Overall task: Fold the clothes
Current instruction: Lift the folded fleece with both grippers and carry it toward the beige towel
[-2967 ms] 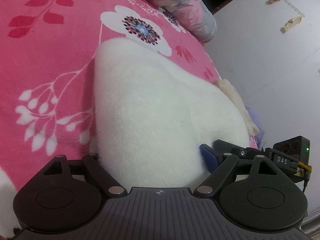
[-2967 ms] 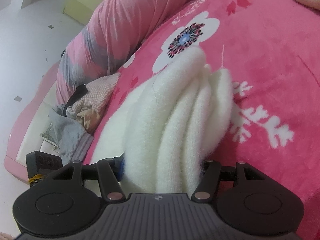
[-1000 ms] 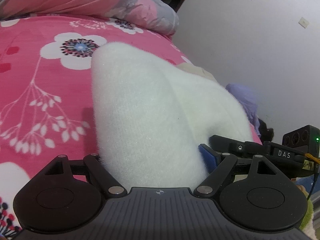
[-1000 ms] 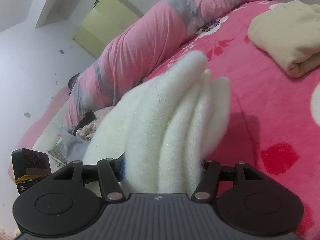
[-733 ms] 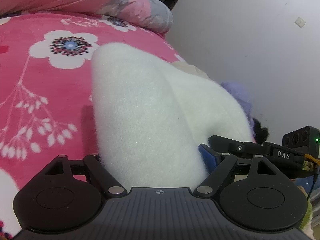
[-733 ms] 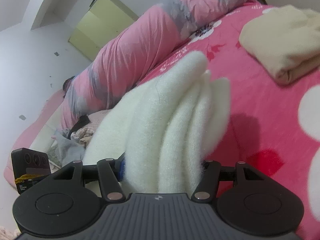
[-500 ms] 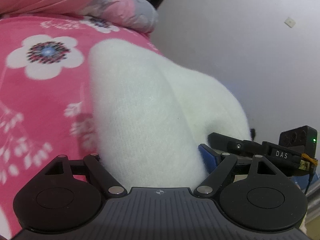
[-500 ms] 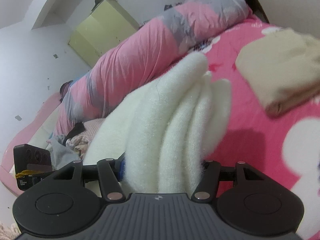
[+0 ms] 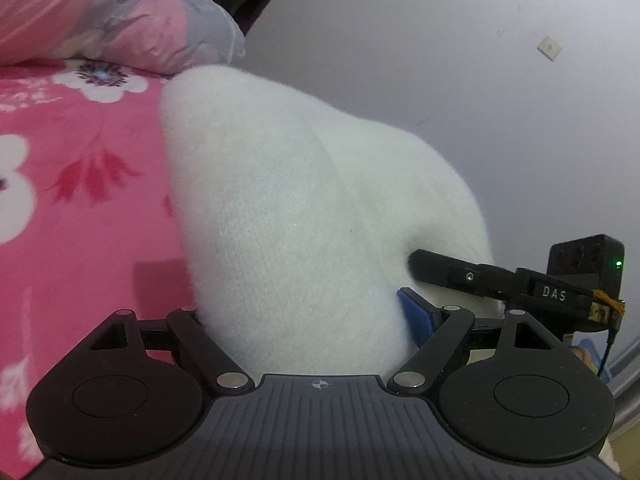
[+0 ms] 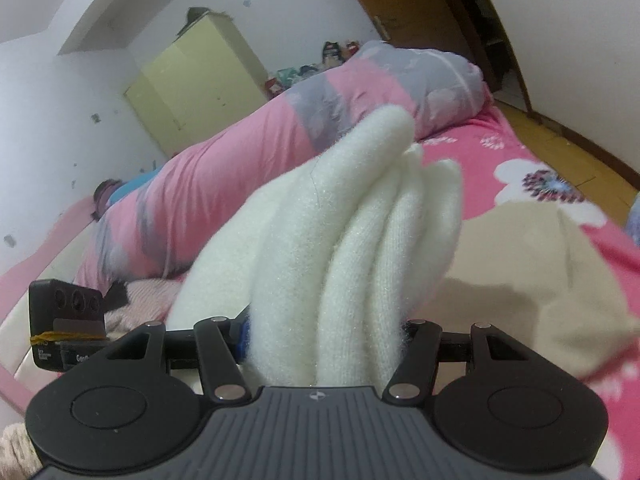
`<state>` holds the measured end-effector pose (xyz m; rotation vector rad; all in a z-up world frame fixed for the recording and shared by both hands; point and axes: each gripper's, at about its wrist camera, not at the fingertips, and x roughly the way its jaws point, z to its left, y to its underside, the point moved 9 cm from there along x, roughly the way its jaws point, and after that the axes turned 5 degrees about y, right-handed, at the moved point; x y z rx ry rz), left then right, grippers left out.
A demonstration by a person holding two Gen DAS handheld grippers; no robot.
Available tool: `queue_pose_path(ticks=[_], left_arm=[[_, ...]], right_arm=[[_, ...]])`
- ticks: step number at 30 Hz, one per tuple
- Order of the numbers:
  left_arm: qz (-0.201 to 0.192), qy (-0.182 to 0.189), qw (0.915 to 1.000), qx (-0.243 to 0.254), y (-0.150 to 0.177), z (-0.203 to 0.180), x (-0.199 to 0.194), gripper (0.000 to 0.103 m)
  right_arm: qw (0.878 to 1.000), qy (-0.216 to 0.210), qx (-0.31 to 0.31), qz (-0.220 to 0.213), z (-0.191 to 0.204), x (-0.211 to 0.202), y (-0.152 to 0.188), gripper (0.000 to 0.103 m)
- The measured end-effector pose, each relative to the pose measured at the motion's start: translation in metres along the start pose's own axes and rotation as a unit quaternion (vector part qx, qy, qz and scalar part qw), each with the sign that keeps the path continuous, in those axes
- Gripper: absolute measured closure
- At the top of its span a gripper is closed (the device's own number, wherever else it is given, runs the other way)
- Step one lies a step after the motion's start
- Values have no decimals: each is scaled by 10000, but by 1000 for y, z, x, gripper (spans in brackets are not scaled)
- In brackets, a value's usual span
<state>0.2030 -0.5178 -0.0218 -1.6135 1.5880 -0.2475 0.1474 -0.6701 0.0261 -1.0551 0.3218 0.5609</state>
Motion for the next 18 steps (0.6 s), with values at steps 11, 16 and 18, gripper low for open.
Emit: queue_pose_path(ticks=[11, 16, 18], left_arm=[[213, 92, 9984, -507, -38, 29, 92, 21], [416, 162, 9966, -688, -30, 37, 112, 21], [469, 190, 9963, -694, -25, 37, 116, 21]], right_arm=[[9988, 153, -298, 344, -84, 64, -61, 41], [9973, 211, -284, 640, -109, 81, -65, 41], [9967, 243, -269, 721, -116, 81, -64, 41]])
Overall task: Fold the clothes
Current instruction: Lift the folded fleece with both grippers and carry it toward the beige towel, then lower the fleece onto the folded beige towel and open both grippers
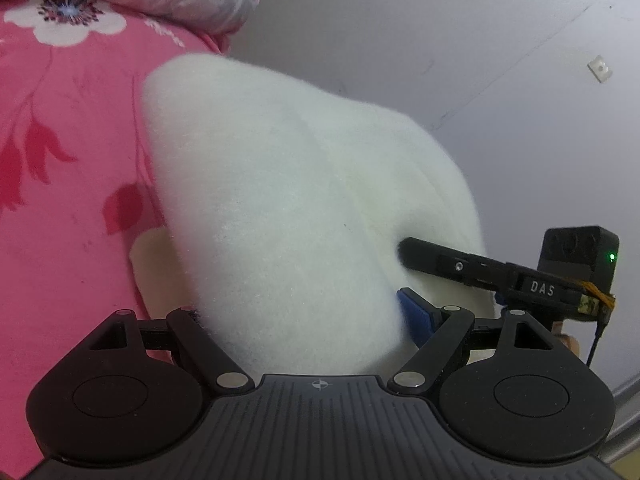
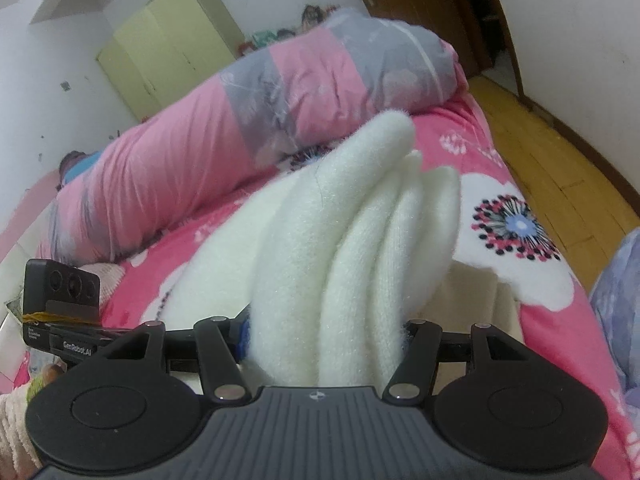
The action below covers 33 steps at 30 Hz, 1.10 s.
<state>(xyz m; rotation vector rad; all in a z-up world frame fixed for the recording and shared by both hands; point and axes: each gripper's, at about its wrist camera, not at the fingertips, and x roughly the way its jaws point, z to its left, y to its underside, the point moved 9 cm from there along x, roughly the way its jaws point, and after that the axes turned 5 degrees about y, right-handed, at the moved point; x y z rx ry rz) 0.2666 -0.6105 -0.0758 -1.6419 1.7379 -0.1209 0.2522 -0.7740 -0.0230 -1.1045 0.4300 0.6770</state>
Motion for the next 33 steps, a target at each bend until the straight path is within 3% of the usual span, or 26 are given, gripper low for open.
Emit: queue_pose_path(ticks=[9, 16, 20, 24, 29, 33], left_arm=[[113, -84, 9999, -4, 32, 19, 12, 21], [28, 130, 9999, -55, 42, 14, -2, 20], [74, 95, 9999, -75, 59, 29, -1, 20], [51, 144, 9998, 85, 67, 29, -7, 20], [74, 268, 9995, -124, 49, 43, -12, 18], [21, 410, 9988, -261, 38, 56, -45, 15]], right_arm=[[9995, -115, 103, 266, -29, 23, 18, 41], [9986, -343, -206, 343, -30, 19, 5, 40], [9978, -496, 53, 432, -51, 41, 26, 30], [9963, -719, 436, 193, -71, 43, 34, 21], [9990, -337, 299, 81, -75, 30, 32, 3], [9988, 137, 417, -219, -88, 0, 34, 3]])
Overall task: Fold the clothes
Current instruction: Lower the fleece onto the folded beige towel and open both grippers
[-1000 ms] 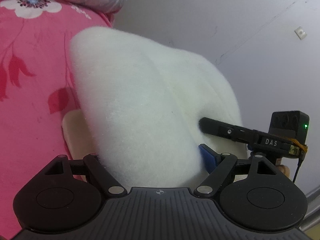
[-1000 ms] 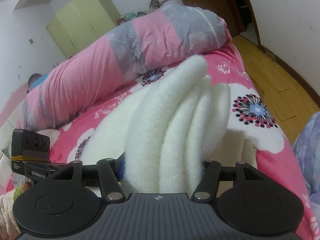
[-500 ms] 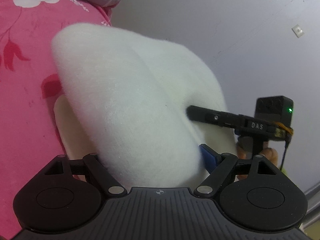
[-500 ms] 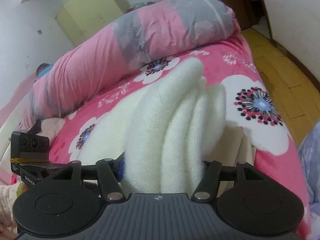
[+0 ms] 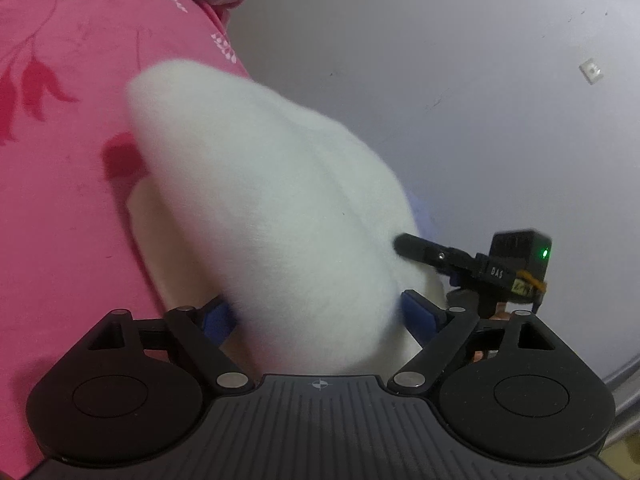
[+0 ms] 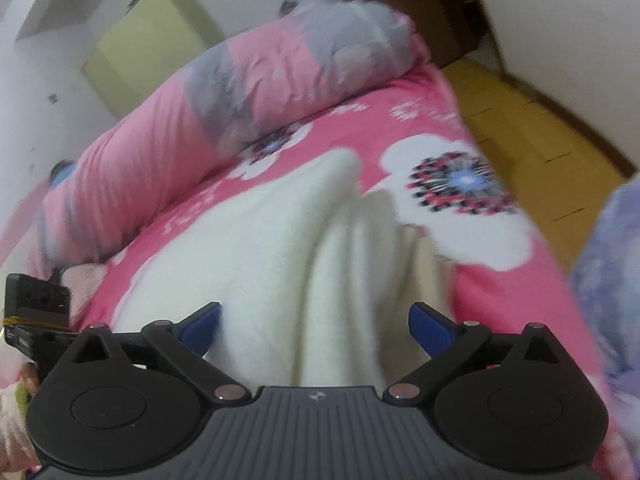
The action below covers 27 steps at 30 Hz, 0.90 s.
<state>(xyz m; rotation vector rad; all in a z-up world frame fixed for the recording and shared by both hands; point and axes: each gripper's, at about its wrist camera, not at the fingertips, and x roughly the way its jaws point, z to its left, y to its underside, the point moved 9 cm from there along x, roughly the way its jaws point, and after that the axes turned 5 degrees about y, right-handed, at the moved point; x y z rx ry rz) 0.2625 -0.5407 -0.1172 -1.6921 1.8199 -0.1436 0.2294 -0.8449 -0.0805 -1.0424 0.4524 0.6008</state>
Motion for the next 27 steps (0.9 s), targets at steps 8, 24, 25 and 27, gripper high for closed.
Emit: queue_pose_path(ticks=[8, 24, 25, 27], left_arm=[[-821, -442, 9956, 18, -45, 41, -84, 13], [-1137, -1406, 9806, 753, -81, 36, 18, 45], [-1146, -1629, 9755, 939, -79, 40, 23, 45], [-1158, -1816, 9703, 1101, -76, 45, 25, 39]], right_arm=[[9669, 1243, 633, -2138, 16, -116, 23, 2], [9526, 2086, -1488, -1640, 127, -26, 108, 63], [9493, 2194, -1621, -1565, 125, -16, 116, 63], [9417, 2386, -1799, -1547, 125, -8, 125, 63]])
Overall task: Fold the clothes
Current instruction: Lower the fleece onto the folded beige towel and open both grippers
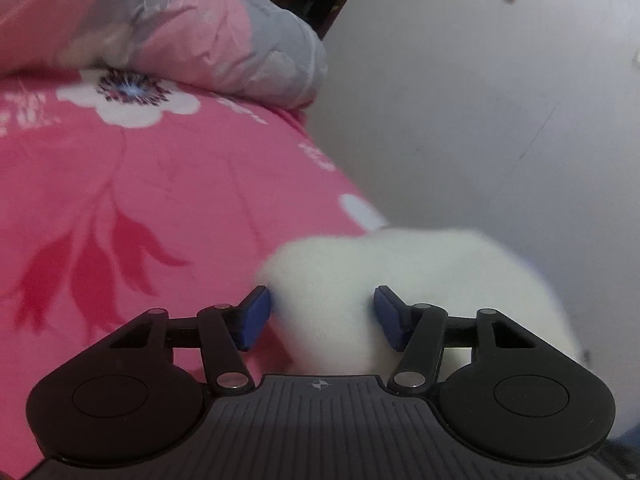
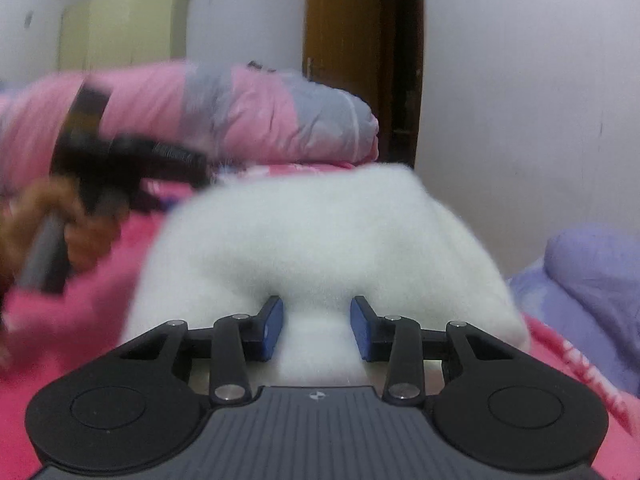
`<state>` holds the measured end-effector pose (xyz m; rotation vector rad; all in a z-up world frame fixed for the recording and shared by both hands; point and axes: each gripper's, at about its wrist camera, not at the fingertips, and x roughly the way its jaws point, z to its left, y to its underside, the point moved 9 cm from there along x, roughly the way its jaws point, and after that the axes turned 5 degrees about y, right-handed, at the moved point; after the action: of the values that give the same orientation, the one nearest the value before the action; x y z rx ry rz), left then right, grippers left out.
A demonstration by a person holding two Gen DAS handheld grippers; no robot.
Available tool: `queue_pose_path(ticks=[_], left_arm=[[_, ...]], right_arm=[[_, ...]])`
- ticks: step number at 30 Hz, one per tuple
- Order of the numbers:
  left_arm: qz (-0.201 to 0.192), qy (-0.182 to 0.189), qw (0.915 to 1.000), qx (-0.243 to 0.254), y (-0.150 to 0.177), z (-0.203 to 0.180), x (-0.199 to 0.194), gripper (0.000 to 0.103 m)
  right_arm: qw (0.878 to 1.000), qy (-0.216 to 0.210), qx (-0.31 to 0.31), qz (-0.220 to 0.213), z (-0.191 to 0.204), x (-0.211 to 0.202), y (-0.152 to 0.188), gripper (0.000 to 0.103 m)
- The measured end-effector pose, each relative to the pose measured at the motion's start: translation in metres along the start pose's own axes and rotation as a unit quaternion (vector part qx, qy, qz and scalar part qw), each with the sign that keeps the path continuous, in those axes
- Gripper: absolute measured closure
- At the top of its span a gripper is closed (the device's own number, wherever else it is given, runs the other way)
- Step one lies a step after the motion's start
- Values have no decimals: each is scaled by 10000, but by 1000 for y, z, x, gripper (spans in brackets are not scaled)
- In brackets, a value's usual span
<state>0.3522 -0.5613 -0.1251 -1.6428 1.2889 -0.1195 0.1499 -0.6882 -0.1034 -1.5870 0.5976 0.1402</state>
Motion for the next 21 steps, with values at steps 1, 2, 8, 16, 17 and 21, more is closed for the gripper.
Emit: queue_pose_path(ticks=[1, 2, 8, 16, 17, 21], left_arm=[[-27, -6, 10000, 3, 0, 2, -1, 38], [-39, -18, 10000, -18, -1, 3, -3, 38], [-875, -161, 9900, 1092, -27, -41, -47, 36], [-325, 431, 9523, 3002, 39, -132, -15, 33], [-435, 415, 9520, 3002, 43, -132, -10, 33], [-499, 274, 9557, 2887, 42, -134, 1, 30]], right_arm=[[10000, 61, 7, 3, 1, -1, -1, 63], [9999, 122, 13, 5, 2, -3, -1, 63], [9978, 522, -41, -412, -7, -22, -21, 63], [9931, 1144, -260, -59, -45, 21, -11, 74], [9917, 1219, -398, -22, -44, 22, -9, 74], [9921, 1152, -493, 14, -44, 13, -30, 76]])
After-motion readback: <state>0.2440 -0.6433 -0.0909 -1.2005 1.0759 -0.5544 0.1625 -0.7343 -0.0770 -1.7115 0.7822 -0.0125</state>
